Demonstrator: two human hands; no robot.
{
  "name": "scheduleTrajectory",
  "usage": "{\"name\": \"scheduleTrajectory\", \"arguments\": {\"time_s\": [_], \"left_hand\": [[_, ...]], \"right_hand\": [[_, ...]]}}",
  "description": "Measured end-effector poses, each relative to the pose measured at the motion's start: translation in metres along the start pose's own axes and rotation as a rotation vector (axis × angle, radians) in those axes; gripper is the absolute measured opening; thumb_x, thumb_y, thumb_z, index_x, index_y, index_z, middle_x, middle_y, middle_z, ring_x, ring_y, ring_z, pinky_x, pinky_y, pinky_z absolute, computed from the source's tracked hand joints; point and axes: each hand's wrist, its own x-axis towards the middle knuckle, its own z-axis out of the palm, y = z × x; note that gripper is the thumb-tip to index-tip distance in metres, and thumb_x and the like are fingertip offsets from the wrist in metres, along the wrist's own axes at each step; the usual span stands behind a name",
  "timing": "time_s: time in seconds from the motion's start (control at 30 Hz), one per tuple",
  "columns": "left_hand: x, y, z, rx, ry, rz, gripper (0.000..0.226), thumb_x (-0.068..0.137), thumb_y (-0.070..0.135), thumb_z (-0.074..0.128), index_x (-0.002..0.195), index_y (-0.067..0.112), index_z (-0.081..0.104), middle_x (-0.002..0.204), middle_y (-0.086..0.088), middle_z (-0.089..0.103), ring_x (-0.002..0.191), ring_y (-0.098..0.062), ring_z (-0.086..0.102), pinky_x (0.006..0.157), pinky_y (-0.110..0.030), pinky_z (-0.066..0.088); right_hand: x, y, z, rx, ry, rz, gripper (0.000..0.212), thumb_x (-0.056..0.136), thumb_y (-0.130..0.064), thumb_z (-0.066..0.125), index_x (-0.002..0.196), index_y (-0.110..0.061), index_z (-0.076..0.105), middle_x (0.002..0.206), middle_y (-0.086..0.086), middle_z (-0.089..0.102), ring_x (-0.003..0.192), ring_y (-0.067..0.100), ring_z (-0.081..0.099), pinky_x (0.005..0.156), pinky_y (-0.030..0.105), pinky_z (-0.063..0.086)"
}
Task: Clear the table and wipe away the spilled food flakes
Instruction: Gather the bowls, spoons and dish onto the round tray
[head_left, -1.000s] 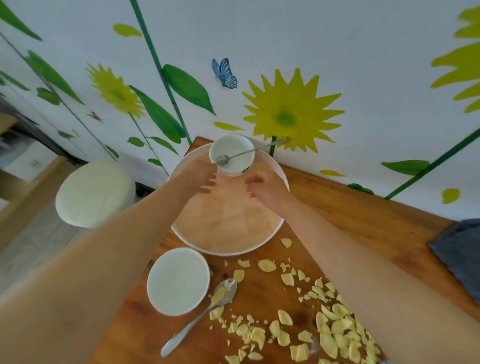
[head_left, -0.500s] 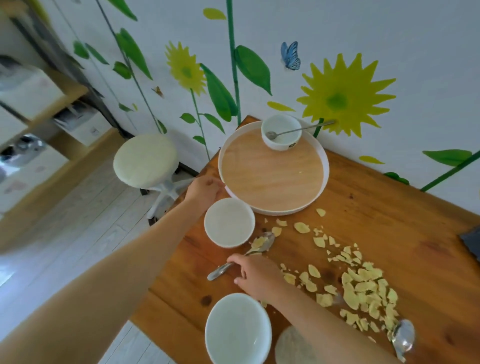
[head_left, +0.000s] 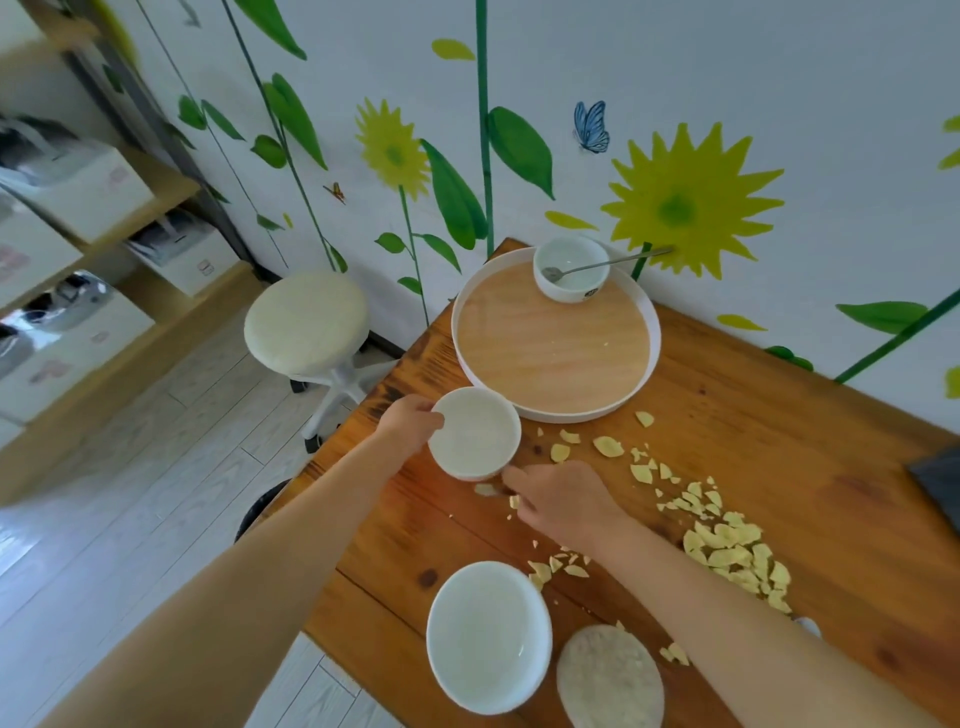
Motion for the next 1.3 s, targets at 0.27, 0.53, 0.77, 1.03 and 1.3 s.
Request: {"name": "scheduleTrajectory", "arguments": {"time_s": [0.27,0.53,0.77,1.03,1.3], "left_hand": [[-0.002,0.000,0.002,-0.038,-0.032,-0.065,0.041,0.092,0.010,0.048,0.133,0.010,0.047,0.101,-0.006,0.053,0.093,-0.022,0.048,0.076,-0.031,0.047],[0.000,-0.004,0.007,-0.096,-0.038,-0.106,0.048,0.093,0.007,0.045,0.140,0.015,0.038,0.140,-0.011,0.041,0.122,-0.030,0.046,0.086,-0.033,0.048],[0.001,-0.008,0.007,-0.215,-0.115,-0.165,0.051,0.092,0.004,0.045,0.141,0.018,0.037,0.139,-0.011,0.044,0.099,-0.026,0.054,0.082,-0.037,0.053],[0.012,0.005,-0.010,-0.314,-0.167,-0.170,0.049,0.087,-0.008,0.047,0.132,0.011,0.049,0.132,-0.014,0.047,0.119,-0.035,0.050,0.085,-0.040,0.053],[0.028,0.067,-0.017,-0.382,-0.153,-0.101,0.046,0.085,-0.010,0.047,0.129,0.006,0.051,0.123,-0.019,0.051,0.107,-0.037,0.056,0.081,-0.042,0.051]], "right_hand": [[-0.004,0.026,-0.056,0.256,0.404,0.278,0.010,0.089,-0.015,0.049,0.080,-0.017,0.049,0.050,-0.010,0.042,0.044,0.008,0.042,0.043,0.021,0.026],[0.045,0.009,-0.085,1.065,0.636,0.437,0.026,0.084,-0.001,0.049,0.062,-0.015,0.044,0.058,0.004,0.048,0.054,0.014,0.045,0.054,0.024,0.040],[0.053,-0.003,-0.037,1.243,0.361,0.573,0.026,0.089,-0.004,0.045,0.064,-0.013,0.045,0.055,-0.001,0.046,0.046,0.005,0.043,0.051,0.016,0.040],[0.050,0.013,-0.020,1.345,0.293,0.775,0.032,0.089,-0.007,0.046,0.057,-0.010,0.040,0.051,0.003,0.039,0.037,0.005,0.036,0.040,0.010,0.033],[0.067,0.051,-0.042,1.327,0.365,0.811,0.016,0.087,-0.014,0.058,0.073,-0.012,0.053,0.070,0.003,0.056,0.066,0.017,0.055,0.071,0.033,0.051]]}}
